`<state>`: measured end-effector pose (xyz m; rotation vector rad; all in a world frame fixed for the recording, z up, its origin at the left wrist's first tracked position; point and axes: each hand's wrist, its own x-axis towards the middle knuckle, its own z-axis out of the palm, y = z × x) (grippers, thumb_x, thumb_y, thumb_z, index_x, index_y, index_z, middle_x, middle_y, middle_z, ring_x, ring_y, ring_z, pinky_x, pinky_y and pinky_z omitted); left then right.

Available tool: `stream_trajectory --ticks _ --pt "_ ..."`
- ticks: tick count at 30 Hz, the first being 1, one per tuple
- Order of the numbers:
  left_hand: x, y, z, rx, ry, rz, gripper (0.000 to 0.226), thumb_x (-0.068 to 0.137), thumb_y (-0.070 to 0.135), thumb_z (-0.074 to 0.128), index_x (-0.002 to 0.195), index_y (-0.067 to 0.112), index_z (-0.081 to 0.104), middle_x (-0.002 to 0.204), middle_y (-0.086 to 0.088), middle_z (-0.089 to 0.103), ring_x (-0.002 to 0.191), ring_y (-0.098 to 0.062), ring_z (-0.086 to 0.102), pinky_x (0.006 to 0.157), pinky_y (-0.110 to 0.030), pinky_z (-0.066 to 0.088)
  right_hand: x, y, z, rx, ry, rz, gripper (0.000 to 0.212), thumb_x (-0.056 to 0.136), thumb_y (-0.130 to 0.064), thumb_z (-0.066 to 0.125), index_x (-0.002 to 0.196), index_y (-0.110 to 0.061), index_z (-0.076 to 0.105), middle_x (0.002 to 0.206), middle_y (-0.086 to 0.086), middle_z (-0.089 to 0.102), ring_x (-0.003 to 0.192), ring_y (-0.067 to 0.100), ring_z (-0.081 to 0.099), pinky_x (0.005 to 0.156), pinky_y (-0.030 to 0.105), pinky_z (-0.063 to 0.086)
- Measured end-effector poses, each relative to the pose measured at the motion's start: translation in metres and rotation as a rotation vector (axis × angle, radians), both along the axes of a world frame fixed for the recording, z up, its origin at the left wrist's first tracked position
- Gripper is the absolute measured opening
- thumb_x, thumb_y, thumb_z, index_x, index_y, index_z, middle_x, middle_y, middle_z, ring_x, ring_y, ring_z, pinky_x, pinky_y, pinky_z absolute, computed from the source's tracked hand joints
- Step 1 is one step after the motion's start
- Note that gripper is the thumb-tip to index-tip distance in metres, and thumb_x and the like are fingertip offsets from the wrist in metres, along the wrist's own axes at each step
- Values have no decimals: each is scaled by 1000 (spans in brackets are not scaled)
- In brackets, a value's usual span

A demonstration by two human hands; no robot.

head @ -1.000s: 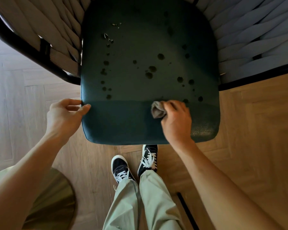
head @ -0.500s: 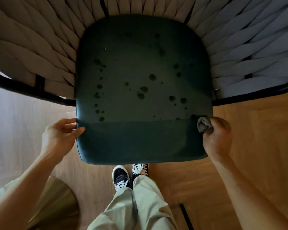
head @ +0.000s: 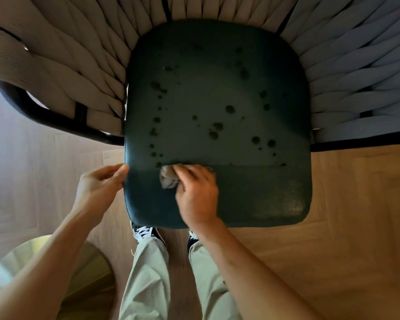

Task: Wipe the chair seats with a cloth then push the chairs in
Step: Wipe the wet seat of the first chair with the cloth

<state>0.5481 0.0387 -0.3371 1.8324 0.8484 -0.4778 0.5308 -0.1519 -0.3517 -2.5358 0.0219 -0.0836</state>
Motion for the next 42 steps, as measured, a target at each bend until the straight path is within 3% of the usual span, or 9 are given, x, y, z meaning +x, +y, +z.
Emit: stream_trajectory --ticks 4,9,15,21,25,29,31,35,42 --pt "5 -2 8 -193 41 169 45 98 48 39 90 14 67 90 -5 69 84 -14 66 77 -26 52 10 72 6 37 94 61 28 78 -18 51 95 -17 73 87 1 71 82 24 64 76 36 51" --pt "3 -3 11 -219 57 169 51 97 53 35 90 15 69 91 -5 70 87 -13 67 77 -24 51 14 81 5 -30 150 147 32 79 -16 48 100 -15 72 92 4 69 88 28 63 79 42 50" --pt "1 -2 6 -34 13 -35 31 94 43 54 109 21 69 100 6 70 90 -10 66 82 -29 52 14 1 6 -172 62 78 35 68 -14 47 91 -17 72 89 2 67 83 27 61 74 36 50" --pt "9 -10 1 173 41 -39 28 85 38 69 104 18 72 97 5 70 92 -16 65 84 -37 53 9 -123 6 -334 99 13 34 72 -7 50 99 -10 70 98 10 68 90 31 63 79 45 54" --pt "11 -16 3 198 42 -30 39 84 33 72 119 20 60 99 2 66 91 -20 63 86 -41 53 7 -186 9 -439 105 -29 43 72 -17 34 94 -8 70 92 14 67 84 36 61 70 40 53" --pt "13 -16 6 181 37 -55 42 85 30 71 123 26 55 100 0 66 91 -21 63 83 -41 53 10 -229 10 -554 109 -129 29 66 2 58 92 -6 68 88 18 66 79 39 60 67 41 50" --pt "14 -16 7 179 36 -83 33 87 28 69 118 28 59 100 -2 67 91 -22 64 80 -40 53 10 -236 8 -521 144 -170 37 60 11 68 93 -5 67 91 19 67 82 40 60 69 44 51" --pt "16 -16 9 187 35 -115 29 88 26 68 116 27 62 99 -1 66 89 -21 63 80 -39 54 11 -220 4 -405 128 -286 30 64 7 63 90 -5 67 90 18 67 86 40 58 70 44 49" --pt "15 -16 6 178 25 -83 24 89 28 66 113 28 64 94 2 67 83 -17 62 73 -35 51 18 -128 1 -229 8 -158 29 73 -2 52 93 -14 69 92 8 67 87 31 60 77 42 52"
